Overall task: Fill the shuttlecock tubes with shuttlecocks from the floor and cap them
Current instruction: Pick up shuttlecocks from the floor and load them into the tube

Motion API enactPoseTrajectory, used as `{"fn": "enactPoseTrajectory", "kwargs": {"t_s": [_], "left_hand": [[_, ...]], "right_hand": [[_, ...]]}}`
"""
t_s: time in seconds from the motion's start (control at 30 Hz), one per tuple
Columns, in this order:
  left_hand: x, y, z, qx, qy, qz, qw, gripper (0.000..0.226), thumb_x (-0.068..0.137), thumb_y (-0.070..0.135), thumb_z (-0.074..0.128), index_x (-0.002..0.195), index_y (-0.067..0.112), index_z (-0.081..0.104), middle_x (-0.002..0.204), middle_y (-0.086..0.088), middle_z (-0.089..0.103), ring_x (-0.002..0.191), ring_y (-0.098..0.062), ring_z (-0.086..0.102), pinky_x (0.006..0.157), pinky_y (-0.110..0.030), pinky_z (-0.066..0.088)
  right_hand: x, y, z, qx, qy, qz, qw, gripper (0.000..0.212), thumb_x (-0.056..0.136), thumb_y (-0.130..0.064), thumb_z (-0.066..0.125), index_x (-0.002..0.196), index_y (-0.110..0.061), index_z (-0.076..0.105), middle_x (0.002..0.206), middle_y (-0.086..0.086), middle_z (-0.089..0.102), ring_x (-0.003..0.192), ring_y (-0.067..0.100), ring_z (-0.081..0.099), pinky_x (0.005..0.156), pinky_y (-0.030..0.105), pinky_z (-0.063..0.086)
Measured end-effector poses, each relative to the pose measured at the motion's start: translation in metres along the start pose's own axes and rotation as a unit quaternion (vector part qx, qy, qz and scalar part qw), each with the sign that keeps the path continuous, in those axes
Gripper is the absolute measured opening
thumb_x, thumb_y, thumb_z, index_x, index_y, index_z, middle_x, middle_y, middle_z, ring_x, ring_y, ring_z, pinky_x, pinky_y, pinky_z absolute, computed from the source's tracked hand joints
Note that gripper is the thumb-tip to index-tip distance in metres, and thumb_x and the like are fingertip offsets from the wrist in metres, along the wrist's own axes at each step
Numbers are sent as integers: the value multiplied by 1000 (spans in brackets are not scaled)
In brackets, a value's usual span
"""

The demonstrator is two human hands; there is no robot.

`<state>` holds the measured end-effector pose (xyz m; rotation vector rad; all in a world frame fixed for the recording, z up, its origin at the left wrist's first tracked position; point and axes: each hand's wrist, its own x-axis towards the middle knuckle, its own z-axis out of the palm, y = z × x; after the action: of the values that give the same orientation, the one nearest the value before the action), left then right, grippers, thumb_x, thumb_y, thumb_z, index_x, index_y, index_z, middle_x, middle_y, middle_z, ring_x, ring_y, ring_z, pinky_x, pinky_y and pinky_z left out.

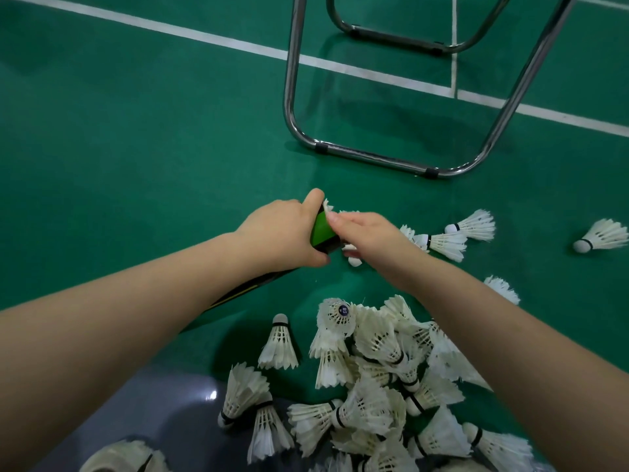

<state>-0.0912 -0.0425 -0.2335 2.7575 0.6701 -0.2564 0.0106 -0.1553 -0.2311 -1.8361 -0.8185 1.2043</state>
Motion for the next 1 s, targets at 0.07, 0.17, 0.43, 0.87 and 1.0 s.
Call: {"fn": "enactPoseTrajectory", "kwargs": {"t_s": [0.07,0.17,0.43,0.87,1.0], "left_hand": [[-1,1,2,2,-5,9,1000,61,72,48,69,107,14,32,76,-2,49,74,-28,53,59,-35,46],[-6,3,7,17,4,32,999,62,71,49,68,109,13,34,77,-3,52,73,-29,55,60,-37,48],[-7,11,14,37,15,62,997,63,72,51,65,113,13,35,77,-4,51,71,-29,53,55,-33,41],[-10,18,15,32,-8,42,999,75,71,56,68,123,15,32,84,-3,49,78,-27,51,63,-36,48],[-13,19,15,37,-11,43,998,75,72,53,68,124,14,31,84,-4,48,82,-29,53,67,-39,50]], "right_hand": [[1,0,-5,13,-91,30,995,23,92,-35,52,98,-17,66,101,3,67,95,13,57,93,36,43],[5,5,-15,27,-183,47,982,34,75,-25,62,103,-6,64,102,3,64,98,14,57,96,34,42],[3,11,-2,14,-231,45,972,10,62,-8,57,70,-8,49,66,0,48,64,10,46,69,19,42],[-23,81,-5,-407,-82,19,910,18,87,-23,55,103,-28,62,107,-5,62,96,12,57,86,31,50],[-27,97,23,-508,-141,-68,847,31,82,-36,58,113,-34,58,136,-2,41,125,20,37,102,39,36]]}}
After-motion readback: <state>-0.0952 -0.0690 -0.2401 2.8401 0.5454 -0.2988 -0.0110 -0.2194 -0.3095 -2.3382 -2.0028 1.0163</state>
